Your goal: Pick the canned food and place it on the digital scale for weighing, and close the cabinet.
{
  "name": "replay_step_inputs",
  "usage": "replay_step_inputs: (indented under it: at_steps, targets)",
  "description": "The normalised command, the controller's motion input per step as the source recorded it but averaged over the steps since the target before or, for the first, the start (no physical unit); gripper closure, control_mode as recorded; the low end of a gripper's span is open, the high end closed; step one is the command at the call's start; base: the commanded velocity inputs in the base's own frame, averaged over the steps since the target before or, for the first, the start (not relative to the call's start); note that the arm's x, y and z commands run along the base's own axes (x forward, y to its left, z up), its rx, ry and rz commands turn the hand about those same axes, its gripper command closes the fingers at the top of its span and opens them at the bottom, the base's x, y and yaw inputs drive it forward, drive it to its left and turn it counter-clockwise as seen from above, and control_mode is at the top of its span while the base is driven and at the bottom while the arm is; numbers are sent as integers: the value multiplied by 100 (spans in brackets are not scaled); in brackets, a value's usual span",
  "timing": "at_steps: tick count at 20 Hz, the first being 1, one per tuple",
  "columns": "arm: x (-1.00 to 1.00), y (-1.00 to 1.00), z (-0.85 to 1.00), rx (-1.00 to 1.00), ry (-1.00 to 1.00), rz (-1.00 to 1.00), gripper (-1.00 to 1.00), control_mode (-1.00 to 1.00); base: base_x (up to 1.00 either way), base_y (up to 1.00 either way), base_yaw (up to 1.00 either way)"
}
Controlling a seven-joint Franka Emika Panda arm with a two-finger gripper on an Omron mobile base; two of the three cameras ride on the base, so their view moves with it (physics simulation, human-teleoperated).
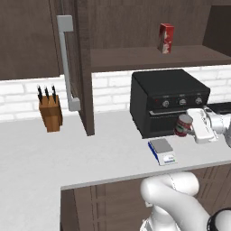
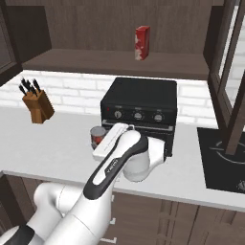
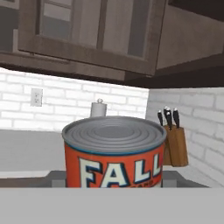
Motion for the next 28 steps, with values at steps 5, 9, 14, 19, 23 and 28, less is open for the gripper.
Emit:
replay_step_inputs:
  at_steps: [5, 9, 14, 19, 23, 28]
  targets:
    - [30, 0, -52, 0, 4, -2, 100, -100, 0, 0, 0]
    - [31, 0, -47, 0, 2, -1, 100, -100, 0, 0, 0]
    - [34, -6, -41, 0, 4, 0, 100, -100, 0, 0, 0]
    - [25, -4, -36, 0, 0, 0, 100, -100, 0, 0, 0]
    - [37, 0, -39, 0, 0, 0, 100, -100, 0, 0, 0]
    - [30, -7, -36, 0, 0, 0, 100, -100, 0, 0, 0]
